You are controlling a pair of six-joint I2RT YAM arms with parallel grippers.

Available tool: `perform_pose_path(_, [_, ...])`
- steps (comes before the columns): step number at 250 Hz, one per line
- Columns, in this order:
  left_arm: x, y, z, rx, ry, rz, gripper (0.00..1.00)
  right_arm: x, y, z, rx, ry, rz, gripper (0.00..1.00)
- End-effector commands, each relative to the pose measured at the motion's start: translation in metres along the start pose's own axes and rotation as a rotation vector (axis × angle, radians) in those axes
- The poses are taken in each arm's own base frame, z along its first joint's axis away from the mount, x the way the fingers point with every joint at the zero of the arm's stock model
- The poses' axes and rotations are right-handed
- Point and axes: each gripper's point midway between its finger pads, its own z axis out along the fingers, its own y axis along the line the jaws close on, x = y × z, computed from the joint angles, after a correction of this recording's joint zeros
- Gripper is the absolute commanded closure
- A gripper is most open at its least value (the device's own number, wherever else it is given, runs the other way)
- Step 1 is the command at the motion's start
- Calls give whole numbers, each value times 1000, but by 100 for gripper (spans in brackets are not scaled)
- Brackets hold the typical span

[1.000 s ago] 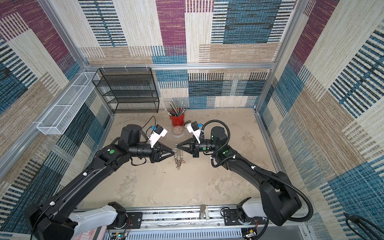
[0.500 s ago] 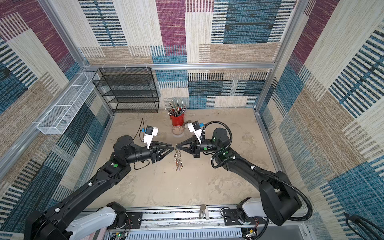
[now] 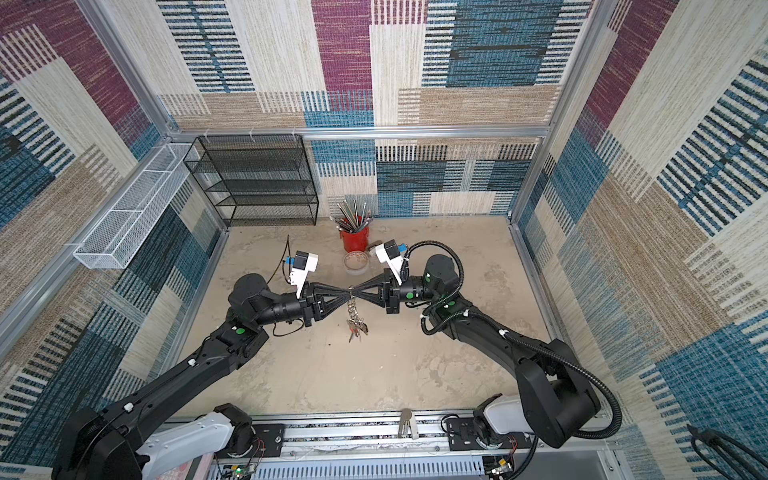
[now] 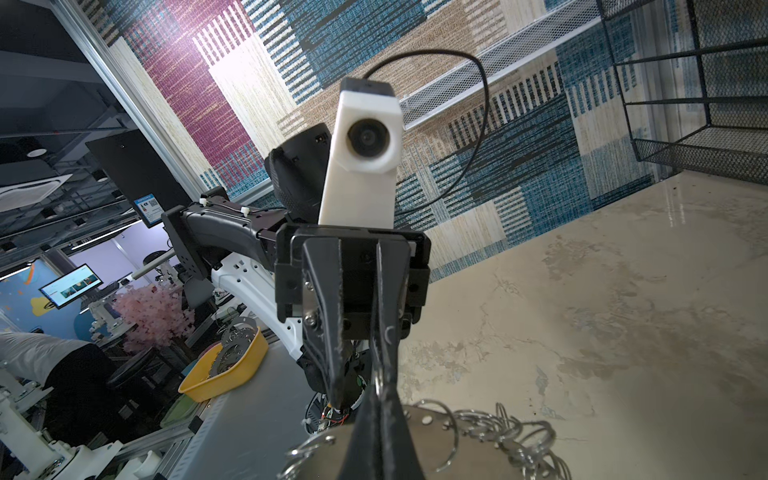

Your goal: Put the keys on the keyring

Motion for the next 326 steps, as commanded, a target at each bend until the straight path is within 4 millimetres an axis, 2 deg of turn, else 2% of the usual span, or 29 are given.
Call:
perform_pose_path(1, [-3,-7,-1,31,-11,23,79,-10,6,1,-28,-19,-35,100])
perform_pose_path(58, [-2,-5,0,25,-6,14,85,-10,5,2,-29,-22,-30,100])
perform_pose_path(111, [-2,-2,1,17,-10,-10,100,-9,6,1,-29,-24,-31,100])
perform_pose_path(157, [-8,1,-2,-48,-1,-8,100,-9,8,0,-33,-20,-36,100])
perform_pose_path(180, [-7,4,-5,-101,34,10,100,-14,10,-5,-22,-26,-50,90])
perform_pose_path(205, [-6,2,-5,-112,82,22,100,-20,12,-13,-6,-37,-69,73])
perform_pose_path(242, [-8,-3,-4,-111,145,43,100,-23,11,-21,26,-40,-86,61])
perform_pose_path(272, [-11,-7,-4,-120,209,63,100,-19,10,-23,34,-39,-87,55])
perform_pose_path(326, [-13,-11,-5,-140,330,72,100,-11,4,-23,47,-22,-75,52])
